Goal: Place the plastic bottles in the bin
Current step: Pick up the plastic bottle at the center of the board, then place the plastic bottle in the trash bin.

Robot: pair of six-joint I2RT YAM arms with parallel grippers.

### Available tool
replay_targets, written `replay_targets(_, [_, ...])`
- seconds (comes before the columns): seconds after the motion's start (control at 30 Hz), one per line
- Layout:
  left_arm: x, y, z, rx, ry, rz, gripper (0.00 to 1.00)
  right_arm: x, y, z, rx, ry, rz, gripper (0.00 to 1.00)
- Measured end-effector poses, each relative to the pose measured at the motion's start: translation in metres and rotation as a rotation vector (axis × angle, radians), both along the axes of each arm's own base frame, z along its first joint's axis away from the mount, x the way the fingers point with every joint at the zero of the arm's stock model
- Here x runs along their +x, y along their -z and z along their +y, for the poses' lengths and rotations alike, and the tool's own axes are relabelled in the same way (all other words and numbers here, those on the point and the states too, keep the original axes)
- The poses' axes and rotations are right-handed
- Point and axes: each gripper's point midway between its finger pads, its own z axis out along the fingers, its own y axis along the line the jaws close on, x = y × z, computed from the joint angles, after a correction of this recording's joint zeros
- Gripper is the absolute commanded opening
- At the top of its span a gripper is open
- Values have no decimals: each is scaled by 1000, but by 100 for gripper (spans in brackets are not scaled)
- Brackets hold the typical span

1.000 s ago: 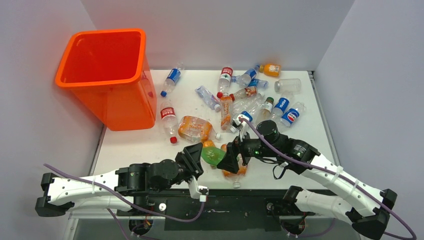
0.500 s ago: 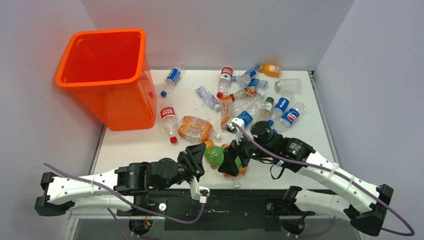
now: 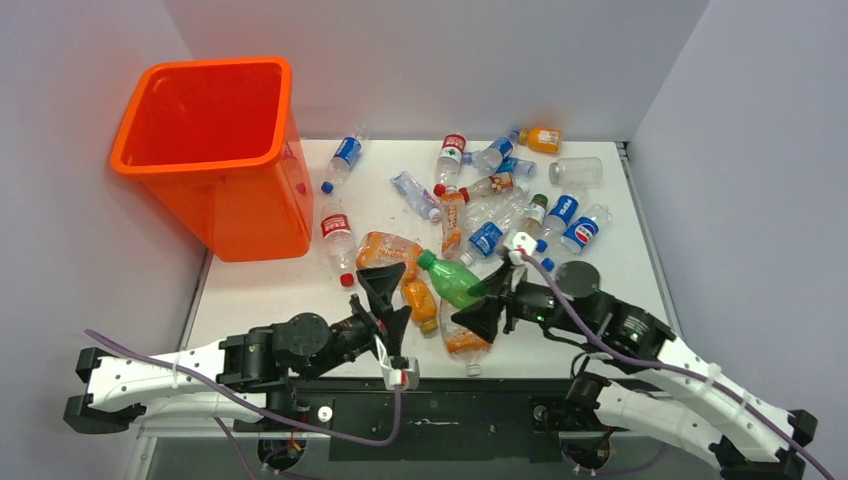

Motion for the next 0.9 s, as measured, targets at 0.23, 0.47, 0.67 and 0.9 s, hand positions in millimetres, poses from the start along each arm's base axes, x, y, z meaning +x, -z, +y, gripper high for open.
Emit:
replay_targets(0.23, [-19, -22, -15, -471, -5, 523, 96, 6, -47, -23, 312, 130, -193, 40])
replay_targets(0.47, [-31, -71, -35, -1028, 165, 1028, 96, 16, -33, -19, 404, 180, -195, 37])
replay_targets(0.67, [16, -103, -39, -1268, 157, 1267, 96, 17, -47, -18, 469, 186, -212, 36])
replay_targets(0.9, [25, -117, -61, -1286, 210, 1468, 85, 17, -52, -17, 495, 185, -219, 35])
